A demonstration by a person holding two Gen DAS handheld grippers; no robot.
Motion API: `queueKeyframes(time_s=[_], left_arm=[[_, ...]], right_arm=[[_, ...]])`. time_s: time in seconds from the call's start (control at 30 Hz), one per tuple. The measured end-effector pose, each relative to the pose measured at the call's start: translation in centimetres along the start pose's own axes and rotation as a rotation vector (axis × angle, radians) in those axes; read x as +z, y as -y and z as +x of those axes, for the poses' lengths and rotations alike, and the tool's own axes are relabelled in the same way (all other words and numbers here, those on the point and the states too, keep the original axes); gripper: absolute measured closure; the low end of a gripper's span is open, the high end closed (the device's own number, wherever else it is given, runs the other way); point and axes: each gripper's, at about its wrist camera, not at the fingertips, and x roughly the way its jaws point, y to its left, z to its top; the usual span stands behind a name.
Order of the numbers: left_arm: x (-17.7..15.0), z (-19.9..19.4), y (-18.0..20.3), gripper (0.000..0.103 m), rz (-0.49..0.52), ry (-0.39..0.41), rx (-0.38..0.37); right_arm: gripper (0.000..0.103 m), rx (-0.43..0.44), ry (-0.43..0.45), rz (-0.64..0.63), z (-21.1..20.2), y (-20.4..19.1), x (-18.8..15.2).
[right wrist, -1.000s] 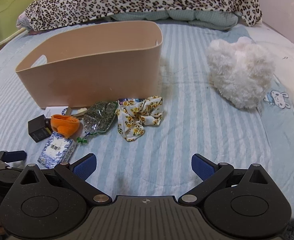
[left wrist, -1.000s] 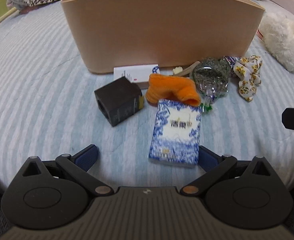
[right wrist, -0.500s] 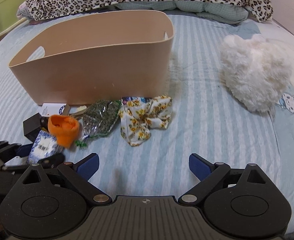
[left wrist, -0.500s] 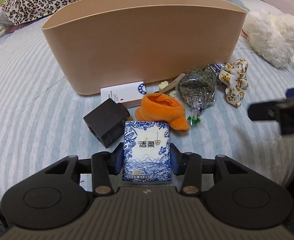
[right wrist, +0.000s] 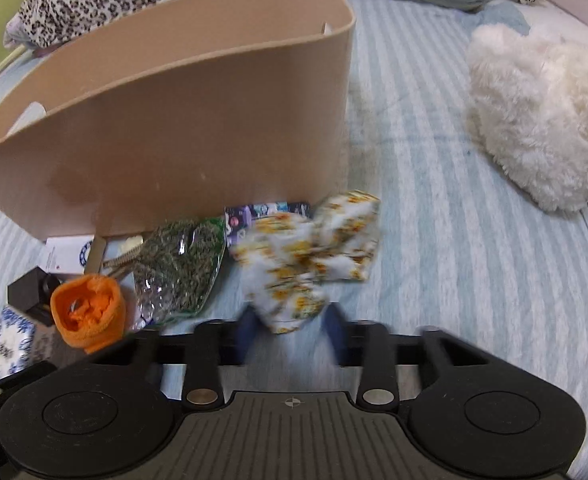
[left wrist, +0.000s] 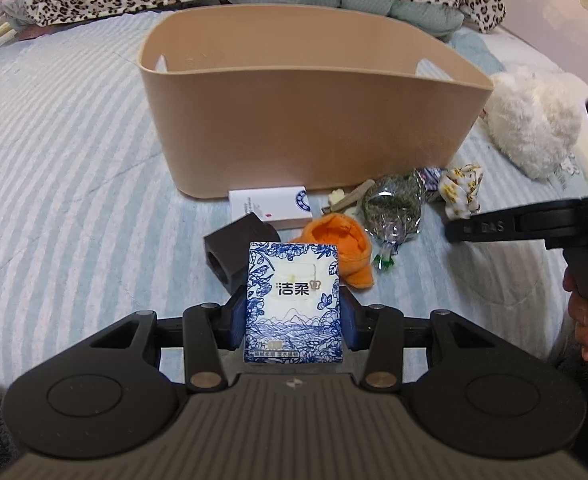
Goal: Organize objects
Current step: 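Grasp the blue-and-white tissue pack with left tool while right tool grasps the floral scrunchie, then carry tissue pack with left tool while right tool carries scrunchie, both releasing into basket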
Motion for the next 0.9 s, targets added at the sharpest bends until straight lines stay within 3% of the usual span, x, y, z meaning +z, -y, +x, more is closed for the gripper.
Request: queueKeyframes(time_s=[0.2, 0.4, 0.67, 0.9], left_arm=[[0.3, -1.9, -1.3, 0.056, -0.051, 0.034, 0.008], [1.5, -5.1, -1.9, 0.056, -0.049, 0.130, 0.035], [5.5, -8.3, -2.2, 0.056, -0.018, 0.270, 0.086], [10.2, -6.8, -2.0, 0.056, 0.008, 0.319, 0.153]], right_arm=[[0.099, 0.023, 0.044, 0.015, -2.1, 1.2, -0.8], [0.099, 0.052, 0.178, 0.025, -7.0, 1.9, -0.4], [0.099, 0.099, 0.321, 0.018, -11.5, 1.1, 3.0], [0.099, 0.118, 0.357, -0.031, -11.0, -0.8, 6.4]])
